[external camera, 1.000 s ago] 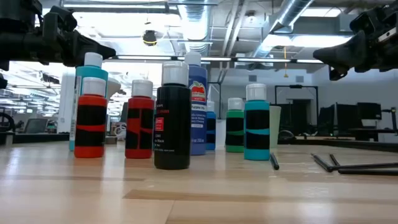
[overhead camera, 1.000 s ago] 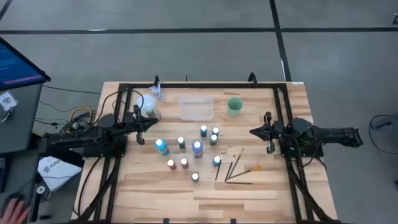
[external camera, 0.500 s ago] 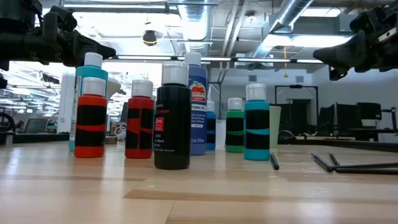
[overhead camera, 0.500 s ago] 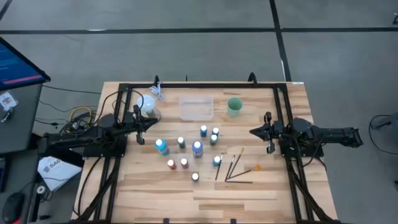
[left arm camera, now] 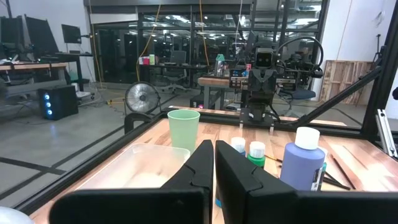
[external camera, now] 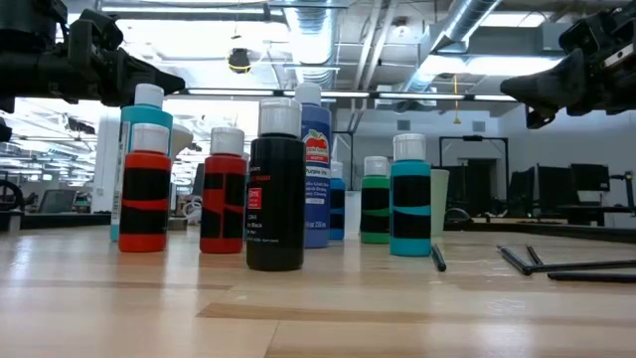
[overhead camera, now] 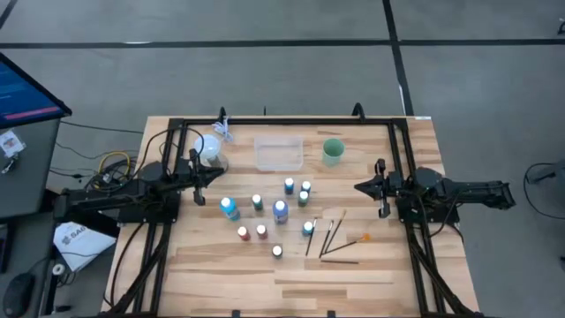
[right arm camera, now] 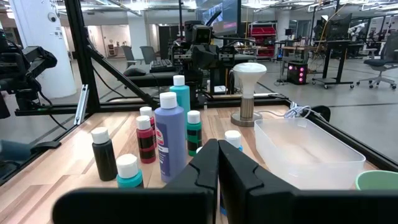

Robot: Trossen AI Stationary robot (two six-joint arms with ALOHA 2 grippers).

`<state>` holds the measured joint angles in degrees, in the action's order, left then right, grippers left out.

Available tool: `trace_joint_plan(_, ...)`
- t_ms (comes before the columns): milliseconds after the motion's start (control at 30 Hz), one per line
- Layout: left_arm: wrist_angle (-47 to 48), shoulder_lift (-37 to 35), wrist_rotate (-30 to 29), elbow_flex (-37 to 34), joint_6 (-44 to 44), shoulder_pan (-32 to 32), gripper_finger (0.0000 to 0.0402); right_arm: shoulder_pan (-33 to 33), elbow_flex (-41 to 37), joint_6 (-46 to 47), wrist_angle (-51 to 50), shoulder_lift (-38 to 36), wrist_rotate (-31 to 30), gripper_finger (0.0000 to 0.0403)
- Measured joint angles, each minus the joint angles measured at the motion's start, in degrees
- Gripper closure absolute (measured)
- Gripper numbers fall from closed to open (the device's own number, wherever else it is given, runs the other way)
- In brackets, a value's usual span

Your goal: Pick & Place Paint Supplies

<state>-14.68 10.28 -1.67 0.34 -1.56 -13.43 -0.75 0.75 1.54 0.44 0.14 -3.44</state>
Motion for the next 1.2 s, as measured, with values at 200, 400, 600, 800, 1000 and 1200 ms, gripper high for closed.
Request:
trace_joint_plan(200,-0.01,0.00,0.00,0.01,0.00,0.01,0.0400,0.01,0.02,0.01,-0.01,0.00,0.01,0.0397)
trace_joint_plan(400,0.00,0.00,0.00,0.00,0.00,-0.01,0.0400,0.01,0.02,0.01,-0.02,0.00,0.00,0.0397)
trace_joint_plan(600,-0.02,0.00,0.00,0.00,0.00,-0.01,0.0400,0.13,0.02,-7.42,-0.02,0.00,0.00,0.0397)
trace_joint_plan(800,-0.06,0.00,0.00,0.02,0.00,0.02,0.0400,0.13,0.01,-19.90,-0.02,0.00,0.00,0.0397)
trace_joint_plan(1000,-0.32,0.00,-0.01,0.02,0.00,-0.01,0.0400,0.16,0.02,-20.80,-0.02,0.00,0.00,0.0397)
trace_joint_plan(1200,-2.42,0.02,-0.01,0.01,0.00,-0.01,0.0400,0.11,-0.01,-21.04,0.35,0.00,-0.02,0.0397)
